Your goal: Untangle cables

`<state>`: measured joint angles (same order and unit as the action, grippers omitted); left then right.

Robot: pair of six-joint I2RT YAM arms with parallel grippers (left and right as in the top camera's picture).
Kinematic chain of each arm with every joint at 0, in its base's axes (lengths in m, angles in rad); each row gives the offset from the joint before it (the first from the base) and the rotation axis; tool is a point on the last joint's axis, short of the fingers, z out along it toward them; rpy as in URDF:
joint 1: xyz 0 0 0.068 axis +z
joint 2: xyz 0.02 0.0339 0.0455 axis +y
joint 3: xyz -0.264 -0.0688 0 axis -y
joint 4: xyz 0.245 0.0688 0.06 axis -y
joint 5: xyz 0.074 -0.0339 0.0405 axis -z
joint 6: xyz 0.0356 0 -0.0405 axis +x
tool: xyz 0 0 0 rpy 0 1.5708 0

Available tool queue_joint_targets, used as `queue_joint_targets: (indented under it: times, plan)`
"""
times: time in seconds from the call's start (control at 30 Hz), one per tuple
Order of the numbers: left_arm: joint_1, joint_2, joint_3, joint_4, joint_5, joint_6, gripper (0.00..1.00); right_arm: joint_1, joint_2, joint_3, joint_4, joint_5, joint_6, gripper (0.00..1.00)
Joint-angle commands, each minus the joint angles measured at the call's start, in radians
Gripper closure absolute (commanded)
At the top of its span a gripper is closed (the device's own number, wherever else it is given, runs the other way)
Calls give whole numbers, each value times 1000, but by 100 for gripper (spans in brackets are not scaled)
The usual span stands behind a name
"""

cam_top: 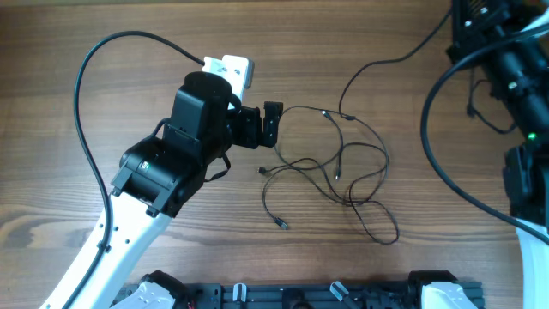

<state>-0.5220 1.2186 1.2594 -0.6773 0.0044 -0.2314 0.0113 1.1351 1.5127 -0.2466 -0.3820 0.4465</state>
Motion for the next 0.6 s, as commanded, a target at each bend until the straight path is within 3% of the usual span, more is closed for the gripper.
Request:
queue_joint_targets:
  times: [0.0,0.13,0.3,0.43,0.57]
  plan:
    - [-2,1,3,3,-10,-13,0,-1,-13,53,3,85,-34,96]
    - [-2,1,3,3,-10,-13,0,0,-14,62,-39,57,-29,96]
    - [-2,1,3,3,-10,-13,0,0,-18,62,-325,-103,-188,96]
    - [-2,1,3,3,-10,-13,0,0,-55,62,-307,-297,-228,96]
    - [-2,1,3,3,-10,-13,0,0,-85,62,-275,-55,-231,96]
